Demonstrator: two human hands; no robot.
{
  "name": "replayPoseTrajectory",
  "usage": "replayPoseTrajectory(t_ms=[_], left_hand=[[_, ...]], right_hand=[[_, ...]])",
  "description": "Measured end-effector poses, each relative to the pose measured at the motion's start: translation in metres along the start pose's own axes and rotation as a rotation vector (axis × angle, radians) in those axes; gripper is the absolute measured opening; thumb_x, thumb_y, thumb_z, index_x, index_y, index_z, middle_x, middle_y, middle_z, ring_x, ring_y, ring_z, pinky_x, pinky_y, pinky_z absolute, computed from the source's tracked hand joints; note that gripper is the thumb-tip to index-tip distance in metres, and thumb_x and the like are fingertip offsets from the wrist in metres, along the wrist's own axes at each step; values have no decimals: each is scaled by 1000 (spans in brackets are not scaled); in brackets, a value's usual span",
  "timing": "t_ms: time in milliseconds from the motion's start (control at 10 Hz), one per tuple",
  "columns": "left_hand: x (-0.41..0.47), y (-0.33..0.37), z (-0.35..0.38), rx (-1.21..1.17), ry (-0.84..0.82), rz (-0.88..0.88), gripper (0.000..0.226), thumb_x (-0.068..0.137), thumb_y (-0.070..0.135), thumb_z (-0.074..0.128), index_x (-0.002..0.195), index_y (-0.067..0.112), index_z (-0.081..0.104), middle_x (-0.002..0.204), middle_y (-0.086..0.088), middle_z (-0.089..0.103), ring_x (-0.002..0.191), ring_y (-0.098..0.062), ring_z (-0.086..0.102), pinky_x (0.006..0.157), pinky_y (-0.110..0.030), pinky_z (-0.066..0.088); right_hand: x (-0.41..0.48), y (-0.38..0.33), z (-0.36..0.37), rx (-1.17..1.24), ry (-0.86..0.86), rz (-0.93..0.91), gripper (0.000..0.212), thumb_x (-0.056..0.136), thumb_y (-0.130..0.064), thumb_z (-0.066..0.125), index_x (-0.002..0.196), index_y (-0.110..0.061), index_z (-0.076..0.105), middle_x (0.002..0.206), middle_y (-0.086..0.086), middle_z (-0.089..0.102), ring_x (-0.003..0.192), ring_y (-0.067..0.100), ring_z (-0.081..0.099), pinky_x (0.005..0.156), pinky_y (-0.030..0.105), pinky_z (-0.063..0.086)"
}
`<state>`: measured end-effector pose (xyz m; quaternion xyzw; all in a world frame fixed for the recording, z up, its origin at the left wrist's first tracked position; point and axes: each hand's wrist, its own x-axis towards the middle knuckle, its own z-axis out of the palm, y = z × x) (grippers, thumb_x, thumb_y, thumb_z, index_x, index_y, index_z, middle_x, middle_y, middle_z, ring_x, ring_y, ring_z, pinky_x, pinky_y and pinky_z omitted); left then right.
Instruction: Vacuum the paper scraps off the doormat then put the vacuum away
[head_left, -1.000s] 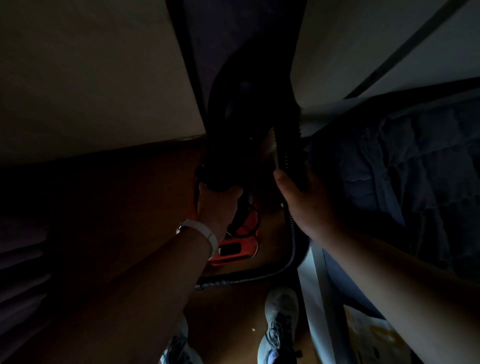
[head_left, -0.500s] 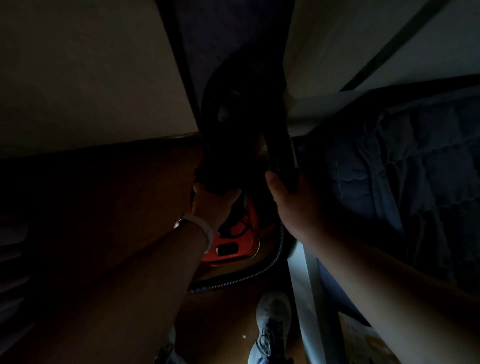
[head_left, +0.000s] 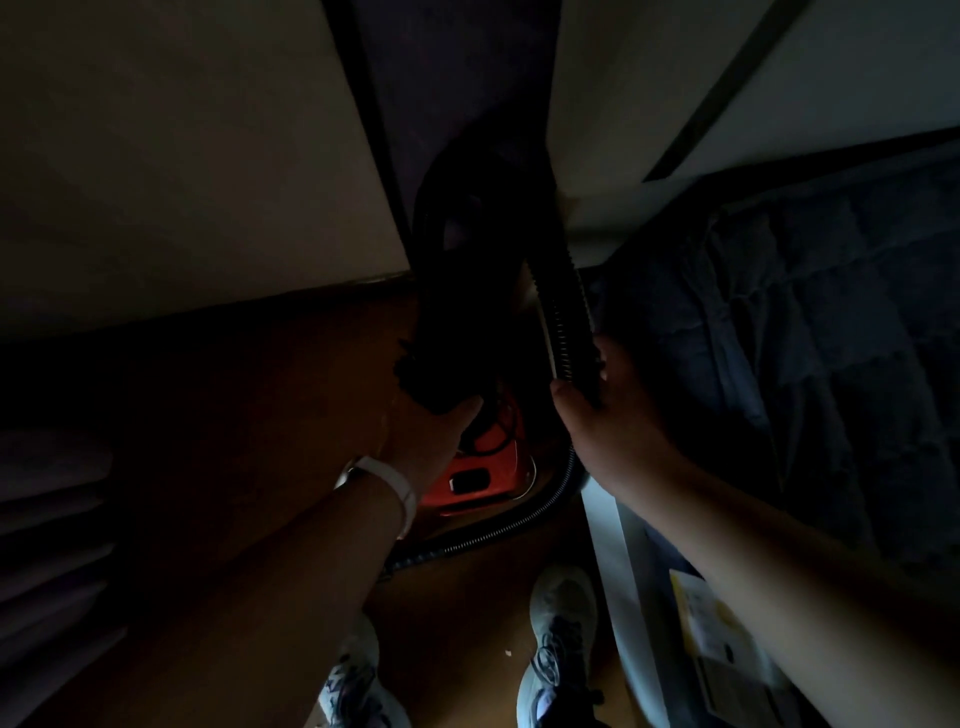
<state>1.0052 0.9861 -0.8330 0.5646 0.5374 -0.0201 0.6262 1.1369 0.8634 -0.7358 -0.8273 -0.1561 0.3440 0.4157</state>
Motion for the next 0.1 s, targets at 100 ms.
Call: replayPoseTrajectory(t_ms=[100], left_hand=[[-29,9,-18,90,18,40,34,88,24,71,121,21,60,109,14,62,94,2,59,69,-3,44]], right_hand=[[-20,-12,-11,-137,-56,21,48,94,-29,59,140,-28,44,125,-15,50,110,-6,50,92,14,38]])
